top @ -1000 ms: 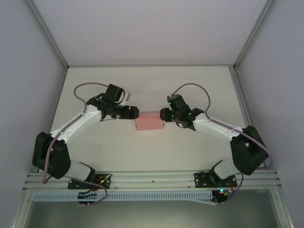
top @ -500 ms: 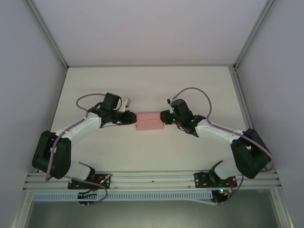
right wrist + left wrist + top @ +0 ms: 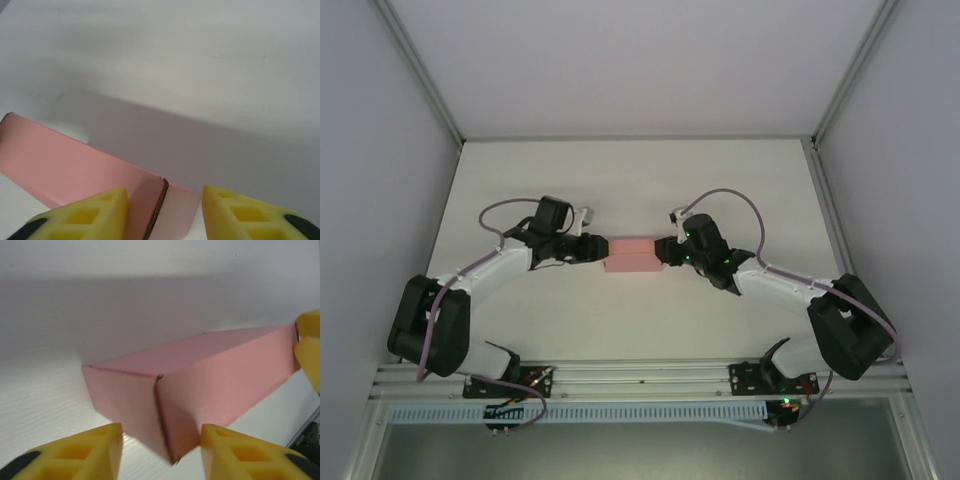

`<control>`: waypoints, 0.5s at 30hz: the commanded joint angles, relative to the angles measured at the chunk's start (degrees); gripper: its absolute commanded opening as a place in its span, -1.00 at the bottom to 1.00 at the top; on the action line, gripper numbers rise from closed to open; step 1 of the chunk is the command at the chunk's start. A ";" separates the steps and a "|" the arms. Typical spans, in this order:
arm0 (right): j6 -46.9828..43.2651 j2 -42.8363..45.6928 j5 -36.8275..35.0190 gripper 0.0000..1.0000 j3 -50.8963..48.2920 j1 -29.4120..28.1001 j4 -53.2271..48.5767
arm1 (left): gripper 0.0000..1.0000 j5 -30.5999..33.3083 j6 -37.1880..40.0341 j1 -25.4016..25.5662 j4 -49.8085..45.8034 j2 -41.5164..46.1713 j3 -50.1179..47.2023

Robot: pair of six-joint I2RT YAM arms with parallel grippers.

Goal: Assemble paper box

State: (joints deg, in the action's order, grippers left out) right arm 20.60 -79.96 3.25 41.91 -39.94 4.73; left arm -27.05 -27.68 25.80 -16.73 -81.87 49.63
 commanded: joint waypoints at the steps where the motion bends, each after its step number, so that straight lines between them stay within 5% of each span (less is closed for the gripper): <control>1: -0.71 -1.13 2.07 0.07 8.23 -1.17 -14.65 | 0.33 3.80 2.06 0.48 -3.39 -0.40 6.69; 2: -2.55 -1.50 2.48 0.22 11.03 -1.13 -16.84 | 0.66 5.07 2.48 0.48 -3.79 -0.19 8.43; 4: -6.69 -2.01 3.92 0.54 14.36 -0.96 -18.87 | 0.98 7.78 3.22 0.50 -3.95 0.75 10.70; 6: -10.77 -2.58 4.15 0.99 16.90 -0.22 -19.51 | 1.00 12.00 3.99 0.32 -5.01 2.13 12.52; 11: -37.66 -5.12 23.07 1.00 20.14 0.02 -23.08 | 1.00 27.75 3.80 -1.66 -6.72 7.07 12.94; 15: -56.48 -11.01 18.08 1.00 27.83 -1.81 -35.48 | 1.00 36.28 3.43 -5.13 -7.54 10.24 10.97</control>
State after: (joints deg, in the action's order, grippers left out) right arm -15.25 -87.11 19.42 64.90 -40.66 -19.07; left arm -2.00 -24.91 22.96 -21.82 -74.06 61.52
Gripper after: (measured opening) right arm 0.998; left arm 0.996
